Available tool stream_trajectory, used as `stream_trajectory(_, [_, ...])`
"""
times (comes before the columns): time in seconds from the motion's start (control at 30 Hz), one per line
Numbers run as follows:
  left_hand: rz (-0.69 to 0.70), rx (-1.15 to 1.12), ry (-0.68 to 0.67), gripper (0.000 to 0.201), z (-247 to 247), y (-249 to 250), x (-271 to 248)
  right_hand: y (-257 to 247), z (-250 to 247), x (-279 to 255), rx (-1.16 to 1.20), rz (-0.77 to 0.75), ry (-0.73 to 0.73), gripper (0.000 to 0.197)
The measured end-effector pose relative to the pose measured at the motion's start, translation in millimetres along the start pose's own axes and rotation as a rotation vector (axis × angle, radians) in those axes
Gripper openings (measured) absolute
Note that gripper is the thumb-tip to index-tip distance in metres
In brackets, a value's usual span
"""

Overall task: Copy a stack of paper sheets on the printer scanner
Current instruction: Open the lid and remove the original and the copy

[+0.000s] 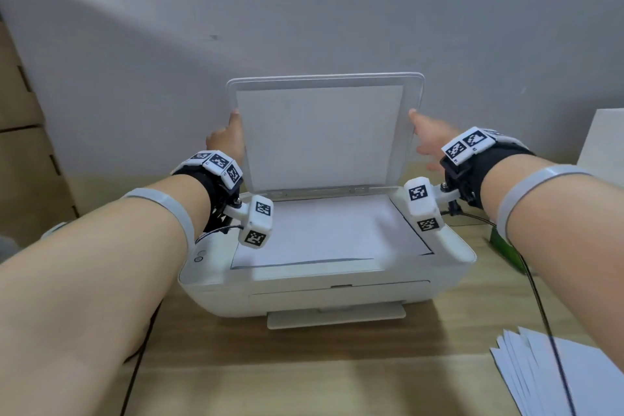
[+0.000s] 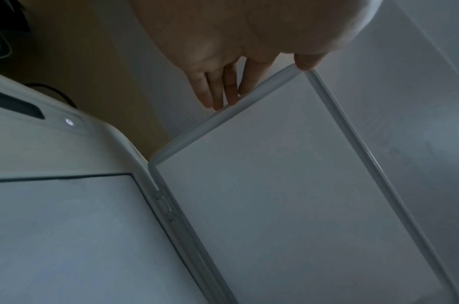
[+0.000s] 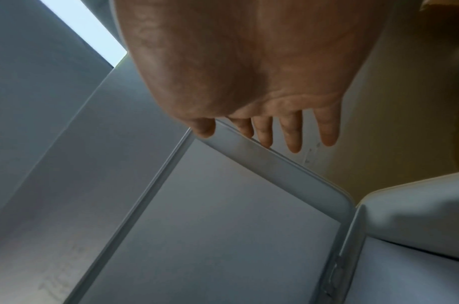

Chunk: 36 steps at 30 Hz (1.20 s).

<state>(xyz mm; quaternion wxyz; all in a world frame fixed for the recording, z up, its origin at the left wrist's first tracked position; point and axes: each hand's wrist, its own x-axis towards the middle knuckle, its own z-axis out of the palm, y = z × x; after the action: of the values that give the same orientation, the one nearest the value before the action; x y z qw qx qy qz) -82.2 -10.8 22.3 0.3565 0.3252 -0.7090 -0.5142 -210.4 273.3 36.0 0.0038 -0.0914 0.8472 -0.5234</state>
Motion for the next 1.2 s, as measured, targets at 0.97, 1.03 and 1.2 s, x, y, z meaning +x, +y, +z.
stream_trajectory(0.97, [-0.082,0.517,-0.635,0.042,-8.2,-52.7,-38.0,53.9,1.6,-44.4,-0.279,0.261,-0.265,0.051])
stream_trajectory(1.03, [-0.064,0.588,-0.627,0.041,-5.9,-54.4,-46.5,50.6,2.1,-54.7,-0.289,0.262,-0.288,0.047])
stream_trajectory(1.2, [0.060,0.911,-0.654,0.059,1.3,-50.8,-66.7,42.8,0.5,-80.5,-0.310,0.221,-0.306,0.033])
